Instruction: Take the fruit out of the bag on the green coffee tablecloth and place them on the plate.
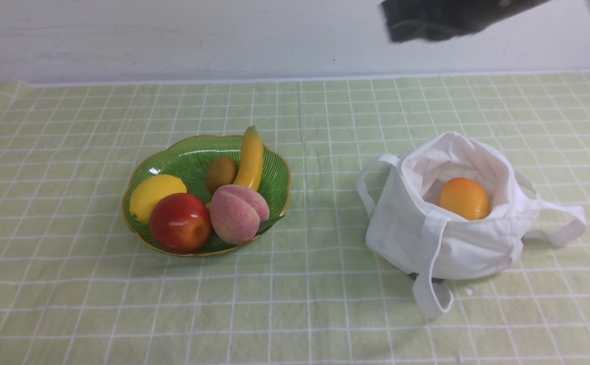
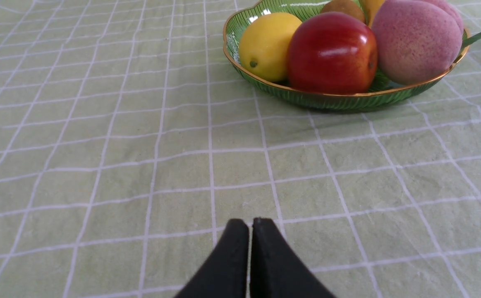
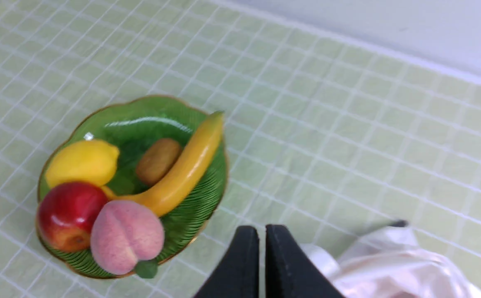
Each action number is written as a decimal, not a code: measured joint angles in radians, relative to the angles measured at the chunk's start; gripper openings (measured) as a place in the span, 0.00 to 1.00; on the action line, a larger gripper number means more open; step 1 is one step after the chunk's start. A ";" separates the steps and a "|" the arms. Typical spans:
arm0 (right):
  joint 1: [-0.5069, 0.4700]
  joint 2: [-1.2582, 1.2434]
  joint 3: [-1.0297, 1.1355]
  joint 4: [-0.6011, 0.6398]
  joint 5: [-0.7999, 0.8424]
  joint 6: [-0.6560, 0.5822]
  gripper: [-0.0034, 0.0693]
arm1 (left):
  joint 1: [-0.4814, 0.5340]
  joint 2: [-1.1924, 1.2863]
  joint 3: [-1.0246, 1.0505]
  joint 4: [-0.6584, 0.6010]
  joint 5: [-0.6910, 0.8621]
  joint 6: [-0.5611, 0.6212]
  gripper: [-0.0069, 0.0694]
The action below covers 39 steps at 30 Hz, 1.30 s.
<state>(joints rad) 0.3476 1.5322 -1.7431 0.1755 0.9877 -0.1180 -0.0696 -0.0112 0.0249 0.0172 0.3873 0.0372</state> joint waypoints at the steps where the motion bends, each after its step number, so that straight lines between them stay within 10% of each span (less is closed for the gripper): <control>1: -0.006 -0.048 0.004 -0.039 0.011 0.032 0.04 | 0.000 0.000 0.000 0.000 0.000 0.000 0.08; 9: -0.011 -0.448 0.286 -0.210 -0.121 0.197 0.03 | 0.000 0.000 0.000 0.000 0.000 0.000 0.08; 23: -0.011 -0.952 1.114 -0.280 -0.812 0.261 0.03 | 0.000 0.000 0.000 0.000 0.000 0.000 0.08; 39: -0.026 -1.007 1.277 -0.360 -0.870 0.244 0.03 | 0.000 0.000 0.000 0.000 0.000 0.000 0.08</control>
<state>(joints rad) 0.3220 0.5256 -0.4664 -0.1841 0.1179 0.1262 -0.0696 -0.0112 0.0249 0.0172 0.3873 0.0372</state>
